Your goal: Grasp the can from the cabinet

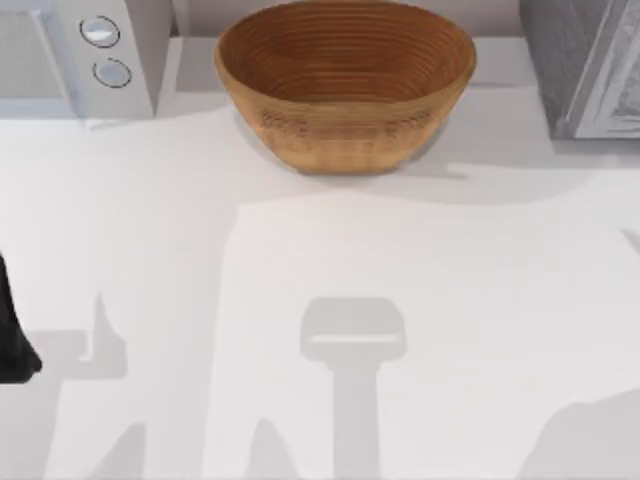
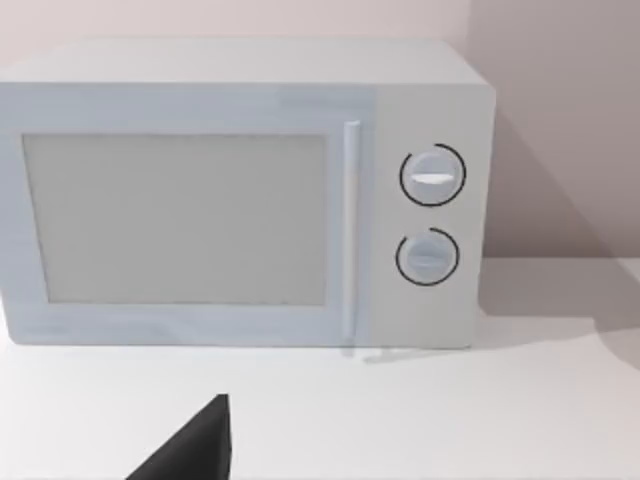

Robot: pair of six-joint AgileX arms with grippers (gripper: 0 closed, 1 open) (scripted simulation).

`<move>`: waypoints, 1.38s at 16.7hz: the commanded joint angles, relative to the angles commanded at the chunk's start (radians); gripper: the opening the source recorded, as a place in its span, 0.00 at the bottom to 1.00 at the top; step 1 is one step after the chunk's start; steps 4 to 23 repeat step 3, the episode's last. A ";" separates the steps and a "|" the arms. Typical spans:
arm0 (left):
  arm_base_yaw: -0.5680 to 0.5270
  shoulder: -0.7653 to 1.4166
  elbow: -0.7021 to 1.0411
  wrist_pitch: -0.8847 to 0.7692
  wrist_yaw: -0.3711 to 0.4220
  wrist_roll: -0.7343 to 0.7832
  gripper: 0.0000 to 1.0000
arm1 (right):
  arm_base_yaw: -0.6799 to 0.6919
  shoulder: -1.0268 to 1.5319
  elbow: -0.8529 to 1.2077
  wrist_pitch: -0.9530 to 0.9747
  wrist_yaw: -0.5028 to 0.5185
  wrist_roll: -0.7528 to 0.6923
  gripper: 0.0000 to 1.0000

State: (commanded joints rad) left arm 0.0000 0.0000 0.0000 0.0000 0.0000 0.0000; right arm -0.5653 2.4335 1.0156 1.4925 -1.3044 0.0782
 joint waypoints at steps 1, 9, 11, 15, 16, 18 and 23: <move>0.000 0.000 0.000 0.000 0.000 0.000 1.00 | 0.000 0.000 0.000 0.000 0.000 0.000 1.00; 0.000 0.000 0.000 0.000 0.000 0.000 1.00 | 0.000 0.000 0.000 0.000 0.000 0.000 1.00; 0.000 0.000 0.000 0.000 0.000 0.000 1.00 | 0.000 0.000 0.000 0.000 0.000 0.000 1.00; 0.000 0.000 0.000 0.000 0.000 0.000 1.00 | 0.000 0.000 0.000 0.000 0.000 0.000 1.00; 0.000 0.000 0.000 0.000 0.000 0.000 1.00 | 0.000 0.000 0.000 0.000 0.000 0.000 1.00; 0.000 0.000 0.000 0.000 0.000 0.000 1.00 | 0.000 0.000 0.000 0.000 0.000 0.000 1.00; 0.000 0.000 0.000 0.000 0.000 0.000 1.00 | 0.000 0.000 0.000 0.000 0.000 0.000 1.00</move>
